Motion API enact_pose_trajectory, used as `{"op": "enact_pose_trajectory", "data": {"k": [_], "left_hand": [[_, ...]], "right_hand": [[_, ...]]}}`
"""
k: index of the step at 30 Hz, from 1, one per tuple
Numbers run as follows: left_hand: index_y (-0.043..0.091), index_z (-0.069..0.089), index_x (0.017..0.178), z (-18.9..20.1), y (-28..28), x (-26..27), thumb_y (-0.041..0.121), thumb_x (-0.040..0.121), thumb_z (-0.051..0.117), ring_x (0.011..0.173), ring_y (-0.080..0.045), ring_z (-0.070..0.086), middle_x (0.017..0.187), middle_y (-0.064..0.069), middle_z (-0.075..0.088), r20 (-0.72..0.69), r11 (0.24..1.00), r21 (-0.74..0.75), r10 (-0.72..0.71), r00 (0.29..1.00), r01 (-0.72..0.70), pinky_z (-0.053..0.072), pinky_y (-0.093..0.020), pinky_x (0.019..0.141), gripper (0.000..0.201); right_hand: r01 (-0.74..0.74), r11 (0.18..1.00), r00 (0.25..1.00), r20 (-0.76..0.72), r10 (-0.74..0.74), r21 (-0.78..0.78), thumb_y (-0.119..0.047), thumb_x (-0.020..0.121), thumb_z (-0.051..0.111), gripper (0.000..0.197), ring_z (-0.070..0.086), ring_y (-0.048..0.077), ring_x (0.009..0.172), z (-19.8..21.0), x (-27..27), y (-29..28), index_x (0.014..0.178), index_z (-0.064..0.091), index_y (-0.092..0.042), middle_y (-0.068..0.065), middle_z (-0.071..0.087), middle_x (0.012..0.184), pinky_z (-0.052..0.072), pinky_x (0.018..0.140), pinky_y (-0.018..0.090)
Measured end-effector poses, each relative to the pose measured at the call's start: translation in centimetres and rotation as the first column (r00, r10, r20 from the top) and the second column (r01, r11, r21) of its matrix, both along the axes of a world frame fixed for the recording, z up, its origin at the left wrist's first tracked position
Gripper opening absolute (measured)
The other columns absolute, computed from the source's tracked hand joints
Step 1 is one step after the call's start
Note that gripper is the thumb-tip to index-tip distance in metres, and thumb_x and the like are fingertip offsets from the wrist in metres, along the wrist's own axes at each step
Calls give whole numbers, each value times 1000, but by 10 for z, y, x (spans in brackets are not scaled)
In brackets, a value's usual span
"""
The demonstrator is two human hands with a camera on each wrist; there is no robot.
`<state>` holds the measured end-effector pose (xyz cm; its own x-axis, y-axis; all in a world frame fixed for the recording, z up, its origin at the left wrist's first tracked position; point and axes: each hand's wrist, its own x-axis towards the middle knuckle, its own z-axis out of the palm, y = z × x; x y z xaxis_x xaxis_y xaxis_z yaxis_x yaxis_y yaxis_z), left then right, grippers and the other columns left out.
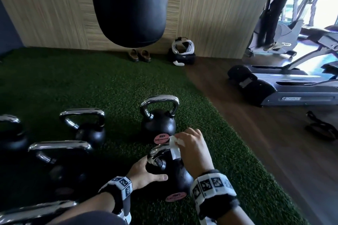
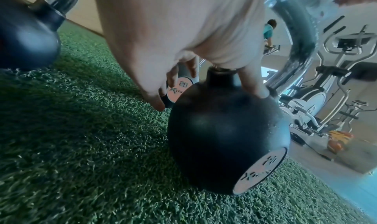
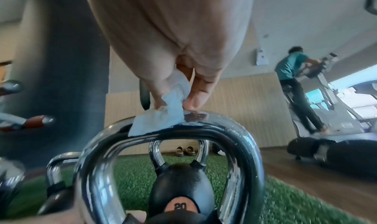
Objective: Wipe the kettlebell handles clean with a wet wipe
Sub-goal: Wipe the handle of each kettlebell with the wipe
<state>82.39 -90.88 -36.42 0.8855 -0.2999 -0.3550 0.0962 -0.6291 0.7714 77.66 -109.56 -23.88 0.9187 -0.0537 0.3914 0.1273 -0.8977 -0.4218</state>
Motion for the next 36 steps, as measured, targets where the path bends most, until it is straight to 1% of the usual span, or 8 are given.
{"op": "enact_pose_trajectory", "data": {"k": [4,9,14,18,25,30,32,36], "left_hand": [[35,58,123,-12,-14,-7,70,52,91,113,-7,60,123,15,64,-19,999,-45,-13,1000,12,45,-21,98,86],[40,58,109,-14,-15,-17,45,65,96,106,9,58,118,17,66,53,985,-172,8,999,1,39,3,80,58],[41,58,114,-19,-14,-16,58,59,95,116,0,60,123,16,65,61,977,-211,30,998,-16,45,-12,95,68],[40,58,117,-22,-14,-15,60,57,94,117,1,58,126,17,63,46,974,-227,36,998,-25,40,-10,92,73],[40,57,118,-21,-16,-16,50,63,96,117,2,59,125,16,65,40,966,-257,40,998,-28,40,-9,92,68],[40,57,115,-13,-16,-18,47,65,96,112,7,60,122,17,67,18,967,-251,39,999,-34,41,-4,87,64],[39,59,117,-14,-16,-17,49,61,96,112,3,64,121,14,70,13,963,-265,42,999,-37,47,-12,96,68],[41,58,116,-18,-14,-12,63,51,95,113,-3,66,120,14,71,-31,979,-201,23,999,-29,52,-28,102,78]], "right_hand": [[-33,991,998,50,39,-127,4,71,60,40,53,23,84,-10,-13,-2,97,77,-21,-5,62,90,52,74,34],[114,993,993,36,-112,-31,-3,64,91,45,48,17,81,-19,-9,-31,101,78,-26,-9,60,91,45,71,24],[-5,993,996,85,15,-118,12,61,81,49,52,21,84,-14,-13,-23,101,77,-17,-4,62,93,57,74,34],[132,984,979,141,-149,122,11,78,74,28,57,24,78,-28,-13,-50,96,80,-10,-1,64,86,50,69,32],[193,916,980,-33,-194,351,4,86,69,25,61,6,68,-41,-14,-78,91,83,-16,-4,67,78,41,57,8],[341,766,932,-302,-200,544,-9,89,74,18,68,14,63,-61,-4,-90,93,84,-24,-5,77,72,52,56,28],[354,706,915,-382,-127,613,-10,88,76,15,61,8,54,-67,-3,-90,85,82,-23,-5,75,65,46,50,23],[376,814,867,-479,-140,443,-8,86,68,38,45,5,45,-81,-1,-82,53,68,-25,-8,61,50,34,45,21]]}}
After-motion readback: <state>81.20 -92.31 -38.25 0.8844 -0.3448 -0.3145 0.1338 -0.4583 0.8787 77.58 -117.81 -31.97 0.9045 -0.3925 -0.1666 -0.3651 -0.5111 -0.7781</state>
